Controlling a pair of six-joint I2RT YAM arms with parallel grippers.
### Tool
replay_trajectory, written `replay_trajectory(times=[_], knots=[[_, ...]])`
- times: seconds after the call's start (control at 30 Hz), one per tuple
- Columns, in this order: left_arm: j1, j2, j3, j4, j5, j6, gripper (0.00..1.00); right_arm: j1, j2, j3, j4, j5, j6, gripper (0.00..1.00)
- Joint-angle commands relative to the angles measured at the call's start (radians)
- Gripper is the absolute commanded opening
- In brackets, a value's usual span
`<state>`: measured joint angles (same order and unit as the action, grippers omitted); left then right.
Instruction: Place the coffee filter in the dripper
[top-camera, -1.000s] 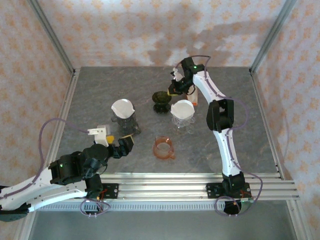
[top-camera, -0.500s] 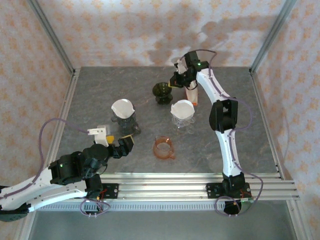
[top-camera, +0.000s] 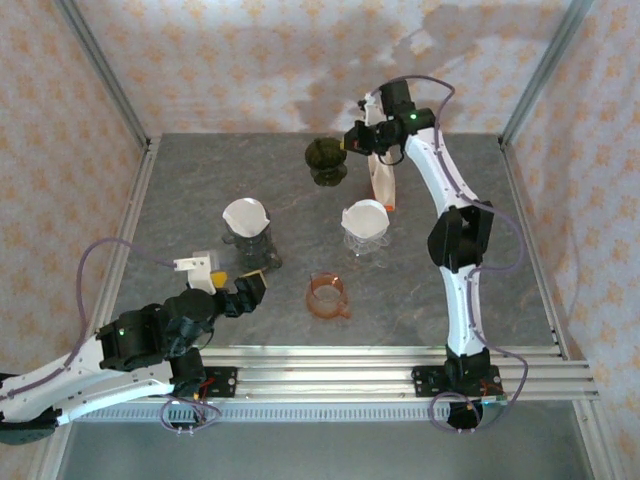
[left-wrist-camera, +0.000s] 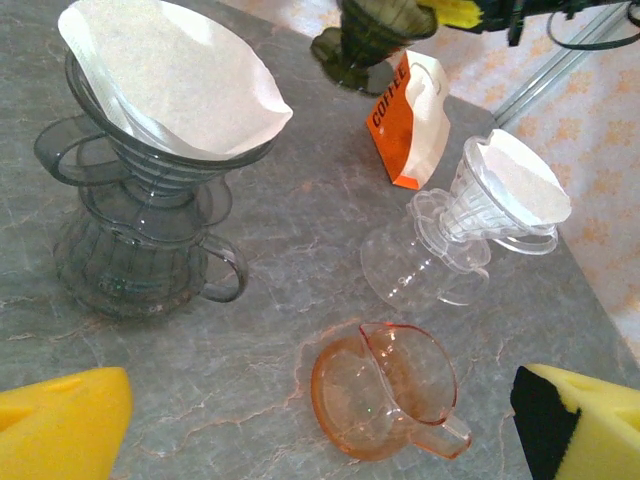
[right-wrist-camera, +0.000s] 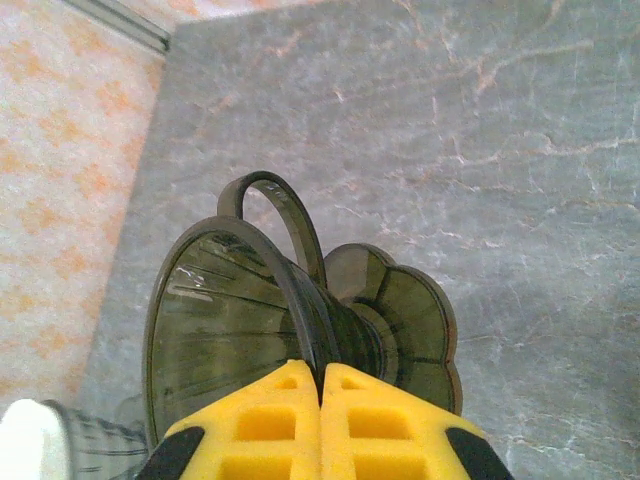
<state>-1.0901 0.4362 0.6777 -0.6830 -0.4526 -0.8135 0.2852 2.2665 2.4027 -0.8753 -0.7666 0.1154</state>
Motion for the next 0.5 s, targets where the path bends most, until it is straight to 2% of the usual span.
replay_trajectory(times=[0.0, 0.17, 0.47], knots=[[0.007, -0.021, -0.017, 0.011, -0.012, -0.01, 0.98, -0.004, -0.138, -0.027, 0.066, 0.006, 0.055, 0.0], [0.007, -0.043, -0.024, 0.007, -0.006, -0.01, 0.98, 0.009, -0.334, -0.289, 0.188, 0.009, 0.137, 0.0], [0.007, -0.092, -0.047, -0.001, 0.0, -0.011, 0.97, 0.103, -0.724, -0.696, 0.244, 0.061, 0.159, 0.0]])
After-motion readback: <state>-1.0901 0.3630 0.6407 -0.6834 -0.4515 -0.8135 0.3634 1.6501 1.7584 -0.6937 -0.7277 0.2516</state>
